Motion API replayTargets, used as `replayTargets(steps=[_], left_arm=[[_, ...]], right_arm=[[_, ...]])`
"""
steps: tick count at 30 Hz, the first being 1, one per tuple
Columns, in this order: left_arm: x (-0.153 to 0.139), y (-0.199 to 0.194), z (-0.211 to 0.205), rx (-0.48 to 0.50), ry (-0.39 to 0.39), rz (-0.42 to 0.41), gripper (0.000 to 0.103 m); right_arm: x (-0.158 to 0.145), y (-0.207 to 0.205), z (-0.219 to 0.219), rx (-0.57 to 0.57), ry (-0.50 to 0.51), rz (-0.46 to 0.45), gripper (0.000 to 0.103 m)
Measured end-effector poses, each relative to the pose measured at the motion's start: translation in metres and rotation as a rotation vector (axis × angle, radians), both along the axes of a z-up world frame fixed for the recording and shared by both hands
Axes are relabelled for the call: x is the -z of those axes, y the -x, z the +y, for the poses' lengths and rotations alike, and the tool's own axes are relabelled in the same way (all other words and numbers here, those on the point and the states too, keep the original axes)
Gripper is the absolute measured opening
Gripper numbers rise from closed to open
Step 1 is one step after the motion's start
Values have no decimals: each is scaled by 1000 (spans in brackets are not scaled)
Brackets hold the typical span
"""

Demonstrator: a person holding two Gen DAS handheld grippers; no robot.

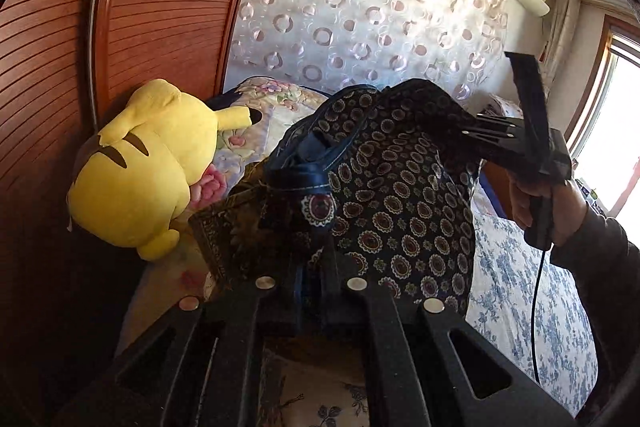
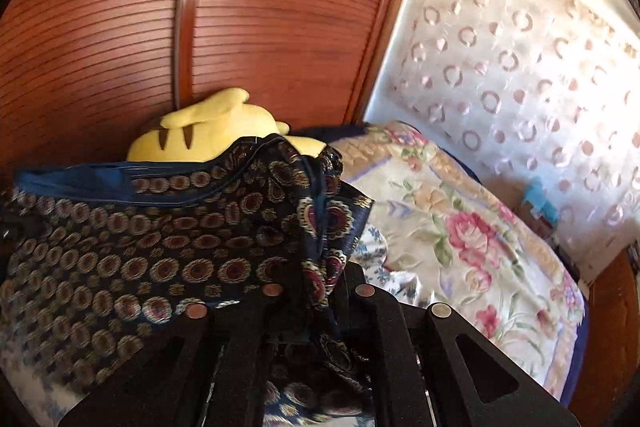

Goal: Fold small clothes
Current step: 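Carry the bundle toward the yellow plush toy with both grippers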

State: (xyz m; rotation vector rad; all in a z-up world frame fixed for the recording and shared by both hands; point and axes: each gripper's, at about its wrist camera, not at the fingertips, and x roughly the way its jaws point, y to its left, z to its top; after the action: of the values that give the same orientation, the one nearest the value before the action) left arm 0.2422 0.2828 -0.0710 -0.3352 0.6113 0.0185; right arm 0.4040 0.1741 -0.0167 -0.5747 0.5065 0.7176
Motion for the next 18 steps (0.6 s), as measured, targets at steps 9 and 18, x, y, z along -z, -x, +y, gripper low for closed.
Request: replayTargets(steps=[9, 18], left_arm=[[-24, 29, 5, -35, -52, -55, 65], [-47, 43, -20, -11, -132, -100, 82]], right_arm=[[-22, 1, -24, 103, -166, -12, 57], [-6, 56, -83, 98, -245, 46, 73]])
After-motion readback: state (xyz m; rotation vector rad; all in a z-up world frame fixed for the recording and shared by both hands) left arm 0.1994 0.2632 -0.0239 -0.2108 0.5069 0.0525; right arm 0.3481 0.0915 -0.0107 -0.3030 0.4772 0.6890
